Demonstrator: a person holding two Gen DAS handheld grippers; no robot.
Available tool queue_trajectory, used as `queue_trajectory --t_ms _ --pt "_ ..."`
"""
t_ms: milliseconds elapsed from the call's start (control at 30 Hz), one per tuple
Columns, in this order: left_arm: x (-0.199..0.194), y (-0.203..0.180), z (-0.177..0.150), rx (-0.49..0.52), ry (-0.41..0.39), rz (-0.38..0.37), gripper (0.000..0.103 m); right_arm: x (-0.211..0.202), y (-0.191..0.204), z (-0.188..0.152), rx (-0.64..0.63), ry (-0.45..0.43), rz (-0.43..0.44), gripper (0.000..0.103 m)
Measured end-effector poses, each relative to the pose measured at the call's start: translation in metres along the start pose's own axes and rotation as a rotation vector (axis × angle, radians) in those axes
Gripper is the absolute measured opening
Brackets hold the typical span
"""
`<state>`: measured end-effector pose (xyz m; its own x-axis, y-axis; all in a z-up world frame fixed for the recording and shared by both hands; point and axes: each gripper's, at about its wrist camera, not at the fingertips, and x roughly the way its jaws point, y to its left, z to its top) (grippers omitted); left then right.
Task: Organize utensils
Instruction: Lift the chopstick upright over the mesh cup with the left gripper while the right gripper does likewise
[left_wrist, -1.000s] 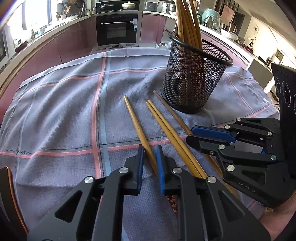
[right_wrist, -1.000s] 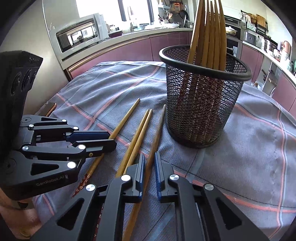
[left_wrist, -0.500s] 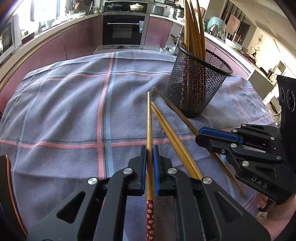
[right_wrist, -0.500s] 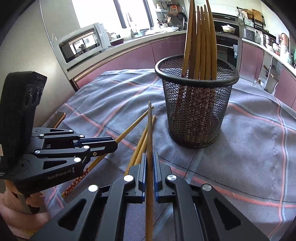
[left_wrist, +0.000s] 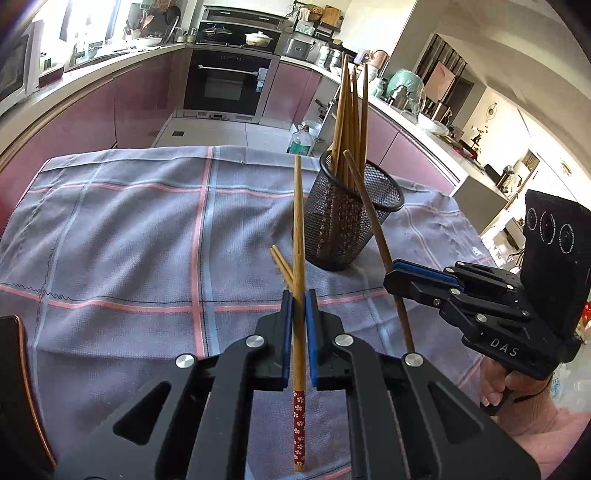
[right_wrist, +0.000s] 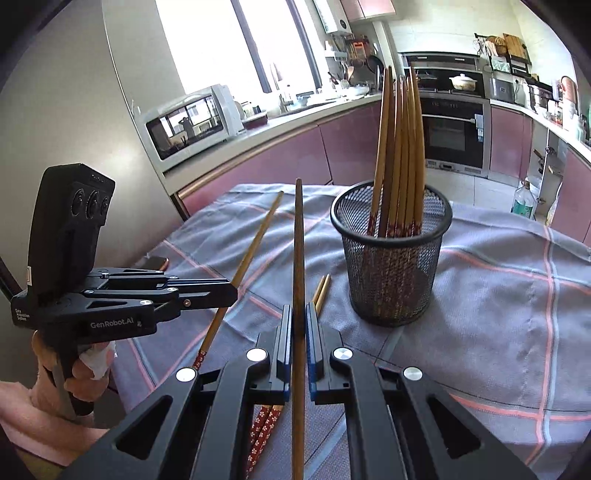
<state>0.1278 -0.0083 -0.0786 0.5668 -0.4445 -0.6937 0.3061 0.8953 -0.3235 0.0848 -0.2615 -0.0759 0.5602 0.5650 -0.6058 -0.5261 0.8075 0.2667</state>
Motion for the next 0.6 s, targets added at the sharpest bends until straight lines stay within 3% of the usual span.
queue_trajectory --t_ms 300,600 --pt "-0.038 -0.009 0.016 0.008 -0.098 -0.070 0.008 -0.030 -0.005 0.016 0.010 -0.116 -0.004 0.006" --pt "-0.063 -0.019 0.040 0.022 -0.185 -0.089 0.008 -0.050 -0.013 0.031 0.005 -0.200 -0.031 0.006"
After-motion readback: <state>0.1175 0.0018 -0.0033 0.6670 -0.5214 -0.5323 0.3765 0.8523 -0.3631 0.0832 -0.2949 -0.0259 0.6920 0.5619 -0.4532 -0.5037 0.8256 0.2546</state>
